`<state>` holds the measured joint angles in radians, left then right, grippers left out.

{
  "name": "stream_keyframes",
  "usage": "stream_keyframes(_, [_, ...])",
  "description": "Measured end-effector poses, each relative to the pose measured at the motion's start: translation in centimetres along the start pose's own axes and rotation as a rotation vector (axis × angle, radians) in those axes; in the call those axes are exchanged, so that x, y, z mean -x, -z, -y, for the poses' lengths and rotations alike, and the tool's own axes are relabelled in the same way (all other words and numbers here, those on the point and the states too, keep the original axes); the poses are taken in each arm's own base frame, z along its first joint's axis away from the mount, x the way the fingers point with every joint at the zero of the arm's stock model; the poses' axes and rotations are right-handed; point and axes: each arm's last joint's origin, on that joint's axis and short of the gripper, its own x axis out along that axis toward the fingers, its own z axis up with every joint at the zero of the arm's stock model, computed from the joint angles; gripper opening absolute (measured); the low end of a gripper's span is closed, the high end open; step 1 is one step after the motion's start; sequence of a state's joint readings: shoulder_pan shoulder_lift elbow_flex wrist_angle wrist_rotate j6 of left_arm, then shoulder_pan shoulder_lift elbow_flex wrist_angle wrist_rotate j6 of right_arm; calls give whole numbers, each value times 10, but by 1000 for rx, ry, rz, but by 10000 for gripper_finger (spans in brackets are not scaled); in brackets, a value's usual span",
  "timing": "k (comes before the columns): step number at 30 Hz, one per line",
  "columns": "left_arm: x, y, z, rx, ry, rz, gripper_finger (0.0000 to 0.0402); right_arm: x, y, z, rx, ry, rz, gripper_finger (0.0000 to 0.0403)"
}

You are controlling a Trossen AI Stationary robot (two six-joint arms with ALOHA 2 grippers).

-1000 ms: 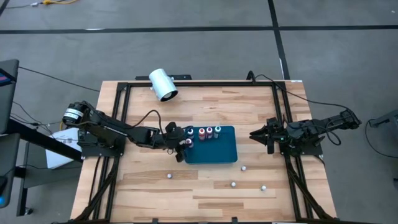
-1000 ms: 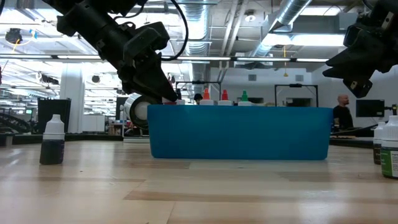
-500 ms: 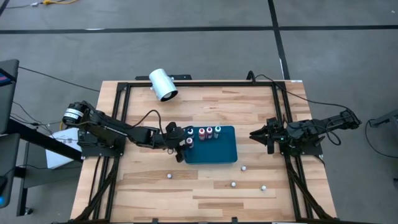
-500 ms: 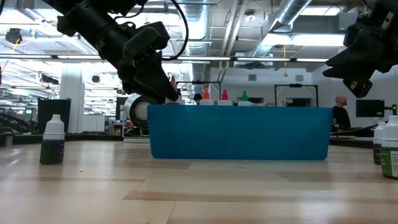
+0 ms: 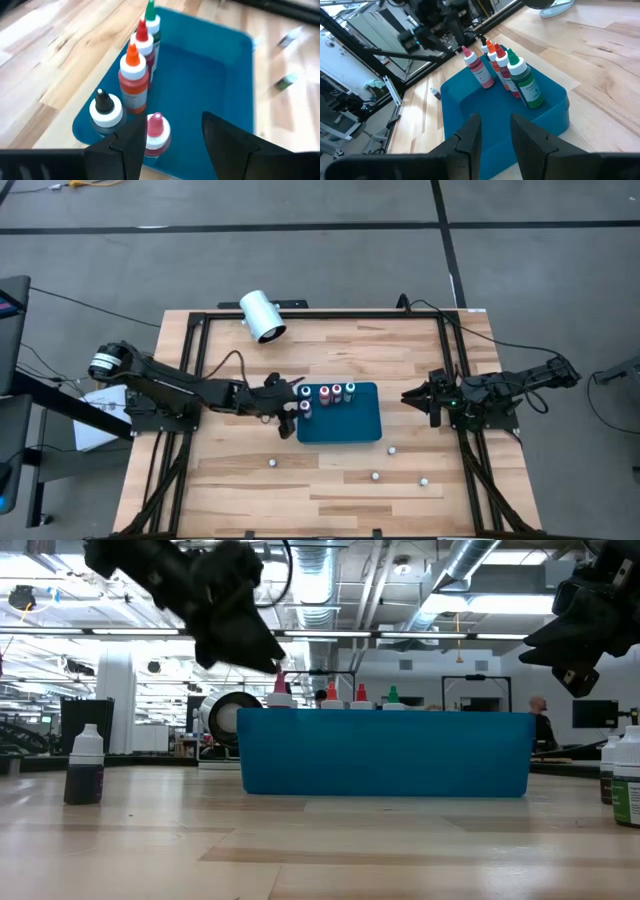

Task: Pick & Place food coloring
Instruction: Put the small violet food coloring bottle into the blue bin

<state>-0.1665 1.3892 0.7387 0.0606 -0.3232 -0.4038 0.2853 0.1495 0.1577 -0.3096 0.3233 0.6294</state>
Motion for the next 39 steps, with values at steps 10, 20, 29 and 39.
stream_keyframes(10, [59,-11,4,132,180,-47,181,0,0,0,1,-1,-2,92])
stream_keyframes(20, [93,13,46,360,363,-204,181,0,1,0,4,-2,-11,92])
stream_keyframes(29, [116,43,66,647,304,-408,181,0,3,2,11,11,-29,92])
stream_keyframes(39, [115,63,74,555,179,-342,179,0,3,2,12,13,-31,92])
